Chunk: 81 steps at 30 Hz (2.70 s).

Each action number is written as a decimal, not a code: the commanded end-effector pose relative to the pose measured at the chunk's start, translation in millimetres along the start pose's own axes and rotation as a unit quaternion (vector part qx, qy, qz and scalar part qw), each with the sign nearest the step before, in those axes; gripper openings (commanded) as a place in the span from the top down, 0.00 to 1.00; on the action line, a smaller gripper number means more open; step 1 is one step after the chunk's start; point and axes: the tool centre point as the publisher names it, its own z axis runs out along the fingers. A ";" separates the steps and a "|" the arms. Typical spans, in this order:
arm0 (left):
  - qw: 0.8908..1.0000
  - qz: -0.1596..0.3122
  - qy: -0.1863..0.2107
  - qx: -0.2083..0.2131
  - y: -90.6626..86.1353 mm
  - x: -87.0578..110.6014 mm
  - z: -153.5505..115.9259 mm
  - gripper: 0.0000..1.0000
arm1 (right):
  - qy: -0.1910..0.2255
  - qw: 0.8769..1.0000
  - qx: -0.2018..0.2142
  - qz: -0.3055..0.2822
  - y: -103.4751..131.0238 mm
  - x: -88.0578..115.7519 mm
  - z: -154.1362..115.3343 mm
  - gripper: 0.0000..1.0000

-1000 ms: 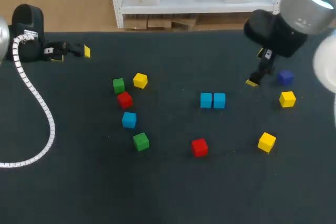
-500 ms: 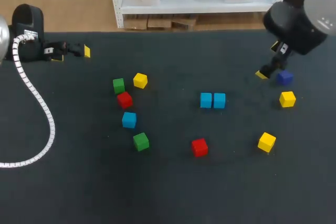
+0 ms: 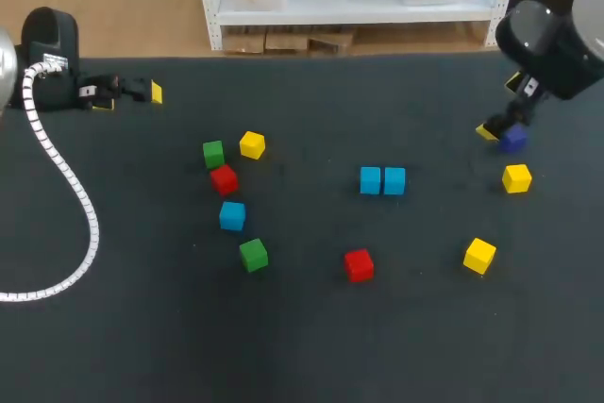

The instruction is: Place the blue cubes, place green cubes on the blue cubes, place the yellow cubes on the green cubes, then place the red cubes on the yellow cubes, and place purple cube on the red cubes.

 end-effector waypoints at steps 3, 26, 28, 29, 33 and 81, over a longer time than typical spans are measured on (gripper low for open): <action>1.000 0.001 -0.003 0.005 2.4 1.2 0.2 0.00 | -0.005 1.000 -0.001 0.003 3.8 0.4 1.7 0.00; 1.000 0.001 -0.003 0.005 2.4 1.2 0.2 0.00 | -0.005 1.000 -0.001 0.003 3.8 0.4 1.7 0.00; 1.000 0.001 -0.003 0.005 2.4 1.2 0.2 0.00 | -0.005 1.000 -0.001 0.003 3.8 0.4 1.7 0.00; 1.000 0.012 -0.002 -0.009 0.4 0.4 -0.5 0.00 | -0.005 1.000 -0.001 0.003 3.8 0.4 1.7 0.00; 0.995 0.076 0.015 -0.062 -12.9 2.4 1.2 0.00 | -0.005 1.000 -0.001 0.003 3.8 0.4 1.7 0.00; 0.759 0.557 0.331 0.062 -77.3 109.9 36.8 0.00 | -0.005 1.000 -0.001 0.003 3.8 0.4 1.7 0.00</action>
